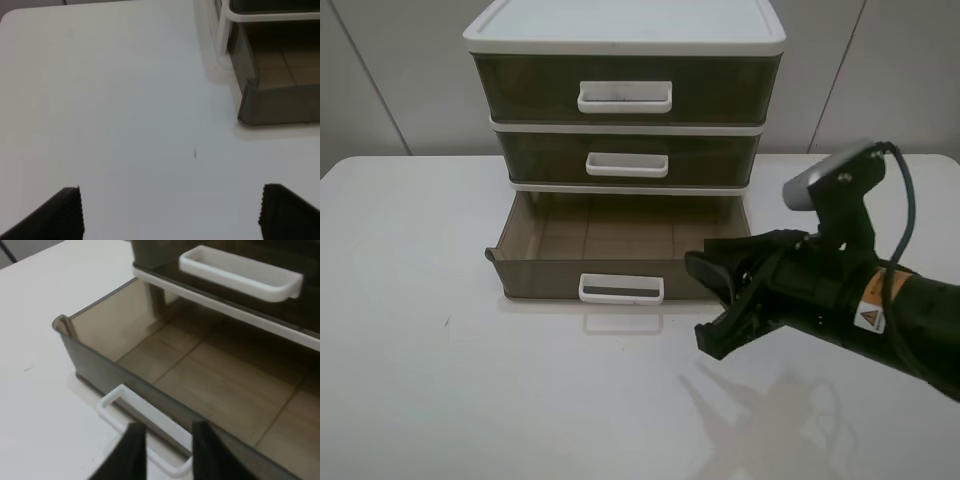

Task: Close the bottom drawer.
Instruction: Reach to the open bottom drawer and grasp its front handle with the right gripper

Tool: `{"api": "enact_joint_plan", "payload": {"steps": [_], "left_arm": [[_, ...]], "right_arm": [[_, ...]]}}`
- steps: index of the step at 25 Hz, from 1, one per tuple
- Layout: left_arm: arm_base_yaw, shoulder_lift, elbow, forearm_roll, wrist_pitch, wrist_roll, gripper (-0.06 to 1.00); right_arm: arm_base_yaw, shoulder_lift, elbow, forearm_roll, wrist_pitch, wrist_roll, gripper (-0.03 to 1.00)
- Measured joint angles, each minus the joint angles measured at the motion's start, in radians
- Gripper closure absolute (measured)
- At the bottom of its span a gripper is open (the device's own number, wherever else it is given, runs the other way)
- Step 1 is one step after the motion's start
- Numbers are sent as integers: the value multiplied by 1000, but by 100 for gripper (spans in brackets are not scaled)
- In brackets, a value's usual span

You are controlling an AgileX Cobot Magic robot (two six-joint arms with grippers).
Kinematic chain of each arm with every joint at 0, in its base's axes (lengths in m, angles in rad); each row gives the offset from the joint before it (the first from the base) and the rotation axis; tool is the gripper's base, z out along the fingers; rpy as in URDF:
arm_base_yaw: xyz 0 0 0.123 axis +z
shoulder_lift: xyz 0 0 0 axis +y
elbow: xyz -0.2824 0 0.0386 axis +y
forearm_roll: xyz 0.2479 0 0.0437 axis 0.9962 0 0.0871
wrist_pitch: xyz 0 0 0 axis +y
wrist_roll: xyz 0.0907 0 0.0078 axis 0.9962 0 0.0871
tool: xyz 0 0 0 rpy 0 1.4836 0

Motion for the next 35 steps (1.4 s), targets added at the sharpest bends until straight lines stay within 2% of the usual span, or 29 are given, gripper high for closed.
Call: {"api": "enact_joint_plan", "payload": {"steps": [3, 8, 10, 13, 16, 24, 27, 35], "left_arm": [[0, 0, 0, 0, 0, 0, 23], [0, 0, 0, 0, 0, 0, 23], [0, 0, 0, 0, 0, 0, 23], [0, 0, 0, 0, 0, 0, 23], [0, 0, 0, 0, 0, 0, 23], [0, 0, 0, 0, 0, 0, 23], [0, 0, 0, 0, 0, 0, 23], [0, 0, 0, 0, 0, 0, 23]], "right_arm": [[3, 102, 1, -9, -139, 0, 93], [4, 331, -2, -20, -511, 16, 95], [4, 417, -2, -55, -565, 36, 95], [4, 546, -26, -169, -572, 47, 95], [4, 626, -86, -222, -573, 68, 95], [4, 656, -216, -227, -580, 129, 95], [4, 657, -255, -226, -544, 131, 95], [4, 657, -267, -254, -510, 165, 95]]}}
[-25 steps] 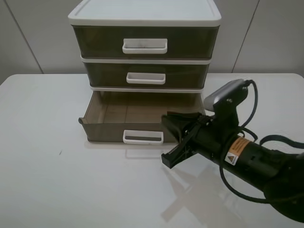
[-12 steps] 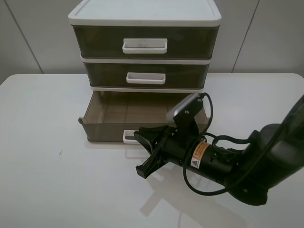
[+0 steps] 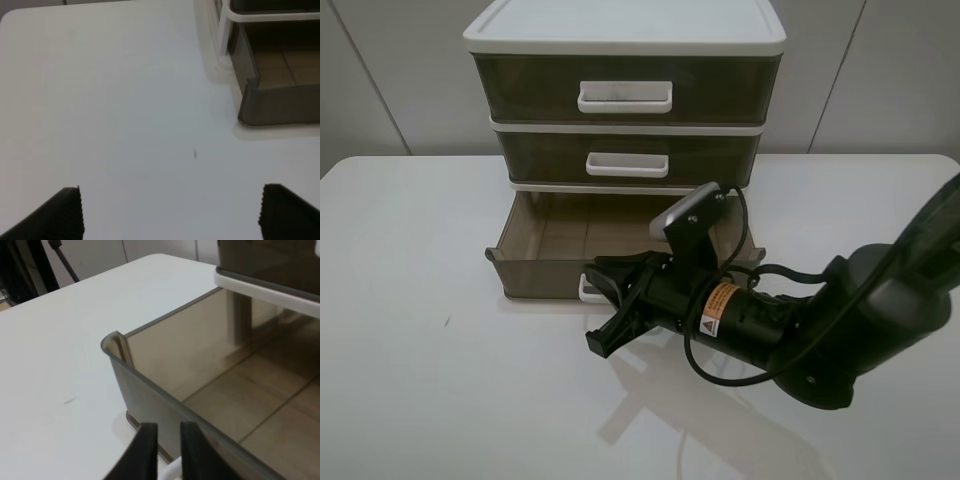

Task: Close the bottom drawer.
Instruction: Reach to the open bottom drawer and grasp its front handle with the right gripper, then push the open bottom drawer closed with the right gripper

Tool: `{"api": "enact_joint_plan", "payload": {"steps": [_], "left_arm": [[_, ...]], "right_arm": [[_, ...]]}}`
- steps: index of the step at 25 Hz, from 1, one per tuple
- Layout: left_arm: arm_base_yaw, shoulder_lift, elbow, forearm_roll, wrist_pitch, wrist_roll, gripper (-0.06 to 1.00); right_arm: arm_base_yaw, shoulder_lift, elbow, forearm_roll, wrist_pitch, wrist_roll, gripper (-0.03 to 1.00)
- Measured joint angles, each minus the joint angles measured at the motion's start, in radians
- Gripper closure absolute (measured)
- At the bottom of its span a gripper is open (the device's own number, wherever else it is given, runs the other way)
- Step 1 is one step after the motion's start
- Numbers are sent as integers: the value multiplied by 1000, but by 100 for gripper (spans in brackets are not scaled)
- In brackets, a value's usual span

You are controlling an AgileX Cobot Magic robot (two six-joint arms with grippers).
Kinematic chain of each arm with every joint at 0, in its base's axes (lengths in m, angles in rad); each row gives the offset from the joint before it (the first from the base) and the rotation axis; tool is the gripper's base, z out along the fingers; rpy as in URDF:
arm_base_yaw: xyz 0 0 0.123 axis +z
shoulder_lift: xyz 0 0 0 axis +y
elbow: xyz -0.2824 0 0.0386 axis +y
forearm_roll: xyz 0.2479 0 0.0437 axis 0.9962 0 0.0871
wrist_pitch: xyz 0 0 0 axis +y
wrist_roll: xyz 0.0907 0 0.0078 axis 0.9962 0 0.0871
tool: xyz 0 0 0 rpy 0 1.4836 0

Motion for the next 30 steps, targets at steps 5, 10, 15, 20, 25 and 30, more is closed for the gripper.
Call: {"api": "enact_joint_plan", "payload": {"steps": [5, 10, 15, 20, 25, 30], "left_arm": [[0, 0, 0, 0, 0, 0, 23], [0, 0, 0, 0, 0, 0, 23], [0, 0, 0, 0, 0, 0, 23], [0, 0, 0, 0, 0, 0, 23], [0, 0, 0, 0, 0, 0, 23], [0, 0, 0, 0, 0, 0, 23]], "right_arm": [[0, 55, 0, -17, -15, 1, 95], [0, 84, 0, 9, -54, 1, 95], [-3, 84, 0, 44, -56, 1, 95], [-3, 84, 0, 82, -55, 1, 95], [-3, 88, -24, 110, -34, 1, 95], [-3, 124, -62, 141, -24, 8, 95]]}}
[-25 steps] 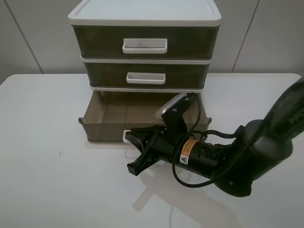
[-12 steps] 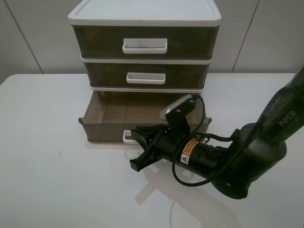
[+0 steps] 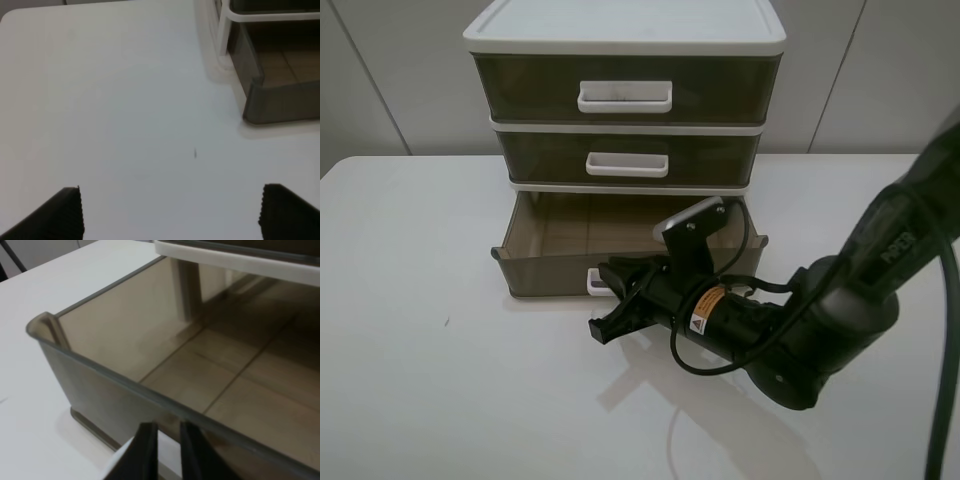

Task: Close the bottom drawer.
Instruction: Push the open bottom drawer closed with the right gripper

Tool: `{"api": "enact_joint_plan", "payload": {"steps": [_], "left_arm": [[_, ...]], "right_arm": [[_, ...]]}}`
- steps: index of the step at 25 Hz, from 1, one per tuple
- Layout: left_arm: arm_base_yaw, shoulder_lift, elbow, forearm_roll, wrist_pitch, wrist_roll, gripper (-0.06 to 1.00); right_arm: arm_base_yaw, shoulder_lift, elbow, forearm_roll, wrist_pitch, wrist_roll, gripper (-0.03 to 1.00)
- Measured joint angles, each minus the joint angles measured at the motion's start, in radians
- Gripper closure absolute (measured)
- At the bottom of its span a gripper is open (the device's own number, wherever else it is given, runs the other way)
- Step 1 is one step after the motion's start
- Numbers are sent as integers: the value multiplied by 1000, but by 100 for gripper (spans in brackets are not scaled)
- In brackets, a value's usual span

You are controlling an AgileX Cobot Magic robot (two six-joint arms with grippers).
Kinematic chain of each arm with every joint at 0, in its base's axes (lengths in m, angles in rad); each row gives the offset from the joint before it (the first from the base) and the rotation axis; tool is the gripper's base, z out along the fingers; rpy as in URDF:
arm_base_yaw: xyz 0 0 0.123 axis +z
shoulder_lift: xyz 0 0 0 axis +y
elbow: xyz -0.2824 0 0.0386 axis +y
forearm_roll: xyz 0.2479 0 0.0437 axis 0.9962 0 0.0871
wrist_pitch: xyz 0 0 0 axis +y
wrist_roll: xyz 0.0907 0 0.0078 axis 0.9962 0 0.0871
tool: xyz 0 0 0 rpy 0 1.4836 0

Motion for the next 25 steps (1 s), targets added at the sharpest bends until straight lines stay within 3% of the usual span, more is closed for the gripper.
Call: {"api": "enact_joint_plan", "payload": {"steps": [8, 25], "left_arm": [[0, 0, 0, 0, 0, 0, 23], [0, 0, 0, 0, 0, 0, 23]], "right_arm": [[1, 11, -34, 96, 13, 8, 95], [3, 31, -173, 312, 145, 8, 95]]}}
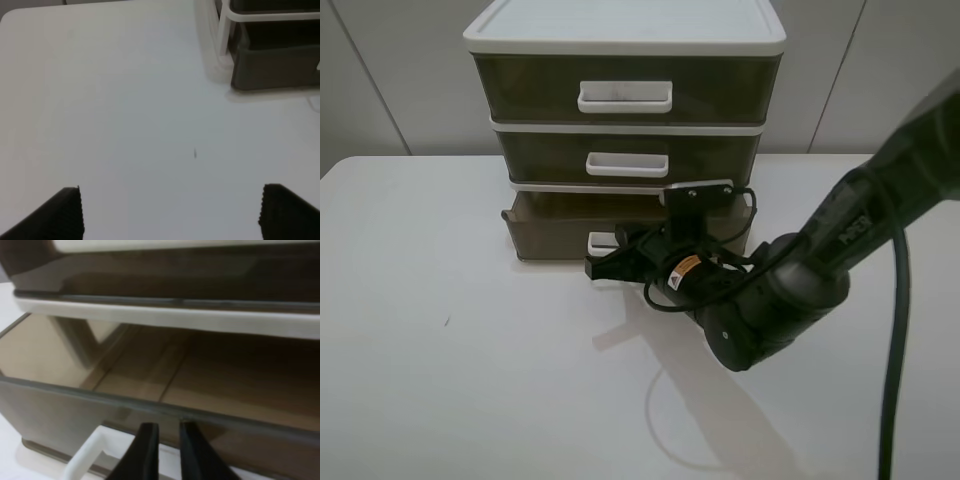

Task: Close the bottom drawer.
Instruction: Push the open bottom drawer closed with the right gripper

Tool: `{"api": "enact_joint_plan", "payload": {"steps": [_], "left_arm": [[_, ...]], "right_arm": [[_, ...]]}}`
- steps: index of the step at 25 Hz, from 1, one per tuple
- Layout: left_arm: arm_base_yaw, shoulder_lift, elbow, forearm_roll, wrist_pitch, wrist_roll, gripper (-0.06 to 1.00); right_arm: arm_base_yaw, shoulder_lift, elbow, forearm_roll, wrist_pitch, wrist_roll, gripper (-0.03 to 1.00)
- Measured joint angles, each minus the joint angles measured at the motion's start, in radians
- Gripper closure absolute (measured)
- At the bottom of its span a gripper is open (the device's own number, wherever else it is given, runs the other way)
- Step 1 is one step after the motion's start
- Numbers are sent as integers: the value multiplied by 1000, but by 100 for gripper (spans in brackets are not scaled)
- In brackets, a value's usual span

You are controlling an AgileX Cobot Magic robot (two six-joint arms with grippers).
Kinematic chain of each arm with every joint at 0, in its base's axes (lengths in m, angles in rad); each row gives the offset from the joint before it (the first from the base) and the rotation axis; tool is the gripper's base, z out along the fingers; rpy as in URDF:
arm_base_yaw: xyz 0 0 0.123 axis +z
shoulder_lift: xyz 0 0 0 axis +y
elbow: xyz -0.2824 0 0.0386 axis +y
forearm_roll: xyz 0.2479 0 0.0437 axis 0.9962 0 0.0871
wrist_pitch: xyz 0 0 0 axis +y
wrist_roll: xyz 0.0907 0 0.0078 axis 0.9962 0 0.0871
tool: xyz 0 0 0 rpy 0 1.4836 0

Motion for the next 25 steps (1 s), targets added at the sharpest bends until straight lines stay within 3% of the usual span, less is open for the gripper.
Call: {"api": "enact_joint_plan", "payload": {"steps": [9, 25], "left_arm": [[0, 0, 0, 0, 0, 0, 23], [0, 0, 0, 0, 0, 0, 23]], "right_arm": [[25, 41, -73, 148, 2, -4, 95], [24, 63, -175, 260, 64, -59, 95]]}}
